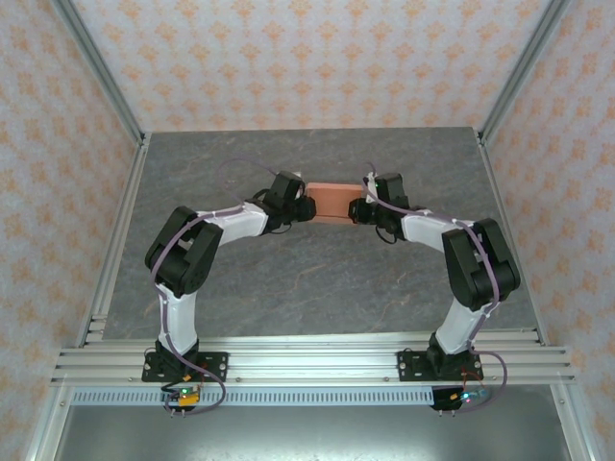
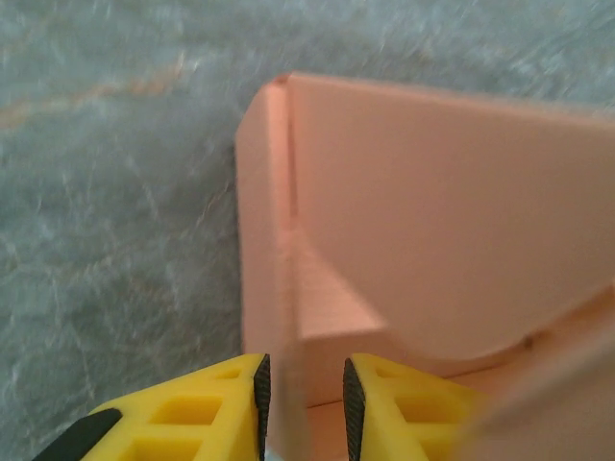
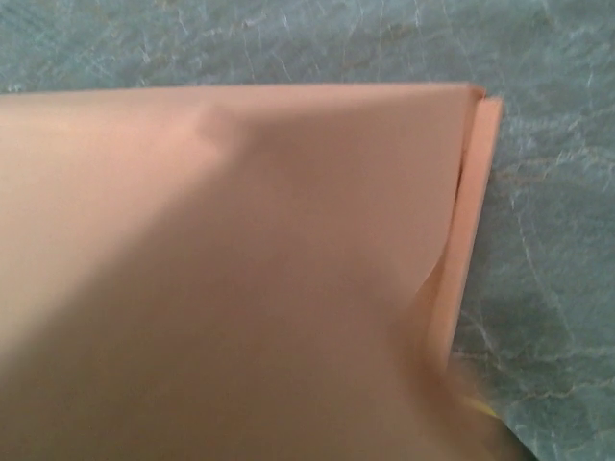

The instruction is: Fold the paper box

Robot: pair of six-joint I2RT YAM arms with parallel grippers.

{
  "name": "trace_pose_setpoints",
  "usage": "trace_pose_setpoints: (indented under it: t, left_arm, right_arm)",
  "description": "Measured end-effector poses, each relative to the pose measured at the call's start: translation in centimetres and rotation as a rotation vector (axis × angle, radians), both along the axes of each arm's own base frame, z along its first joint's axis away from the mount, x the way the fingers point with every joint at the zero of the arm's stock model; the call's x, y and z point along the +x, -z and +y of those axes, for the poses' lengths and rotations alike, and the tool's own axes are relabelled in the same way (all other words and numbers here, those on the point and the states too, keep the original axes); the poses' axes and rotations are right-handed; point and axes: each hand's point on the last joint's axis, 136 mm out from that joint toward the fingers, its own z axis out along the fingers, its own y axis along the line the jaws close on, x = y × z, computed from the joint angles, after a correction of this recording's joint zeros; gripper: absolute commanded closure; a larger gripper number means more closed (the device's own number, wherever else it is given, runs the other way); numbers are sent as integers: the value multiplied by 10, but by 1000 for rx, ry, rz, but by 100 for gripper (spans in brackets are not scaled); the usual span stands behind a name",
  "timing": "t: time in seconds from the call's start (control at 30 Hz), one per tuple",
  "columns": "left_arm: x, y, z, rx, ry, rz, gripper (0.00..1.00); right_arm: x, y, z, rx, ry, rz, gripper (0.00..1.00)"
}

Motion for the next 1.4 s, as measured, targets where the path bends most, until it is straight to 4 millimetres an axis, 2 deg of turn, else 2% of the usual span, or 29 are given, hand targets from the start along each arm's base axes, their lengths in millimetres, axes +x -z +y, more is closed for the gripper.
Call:
trace_pose_setpoints:
  t: [0.17, 0.27, 0.33, 0.43, 0.57, 0.63, 0.73, 0.8, 0.87, 0.97, 1.07, 1.2, 1.3, 1.4]
  left_arm:
    - [-7, 11, 4, 11, -1, 20, 63]
    - [-12, 10, 5, 6, 4, 22, 57]
    - [-18, 3, 7, -3, 10, 18, 51]
    - [-27, -23, 11, -27, 11, -18, 44]
    - [-36, -77, 16, -82, 8, -114, 44]
    - [-40, -101, 20, -108, 2, -160, 44]
    - [-45, -130, 34, -155, -36, -214, 36]
    - [-40, -142, 46, -172, -73, -239, 30]
    - [-28, -150, 56, -166, -107, -249, 29]
    - [0, -158, 50, -149, -106, -264, 28]
    - [25, -152, 37, -115, -73, -274, 28]
    - [45, -122, 28, -38, -26, -249, 28]
    - [48, -91, 21, 18, 30, -211, 29]
    - [40, -58, 11, 71, 89, -155, 29]
  right_arm:
    - [-11, 4, -3, 16, 20, 16, 72]
    - [-17, -5, -6, 40, 39, -3, 64]
    - [-23, -15, -8, 60, 54, -20, 57]
    - [-32, -31, -15, 87, 92, -53, 52]
    - [-40, -60, -28, 119, 166, -106, 44]
    - [-41, -75, -38, 131, 224, -118, 37]
    - [-35, -97, -57, 152, 337, -105, 23]
    - [-25, -114, -68, 173, 404, -99, 21]
    - [-13, -132, -73, 193, 445, -97, 21]
    - [15, -150, -68, 201, 449, -101, 21]
    - [38, -141, -60, 142, 419, -81, 21]
    - [61, -115, -49, -4, 355, -44, 21]
    - [68, -91, -39, -76, 297, -9, 23]
    - [63, -65, -36, -126, 260, 47, 25]
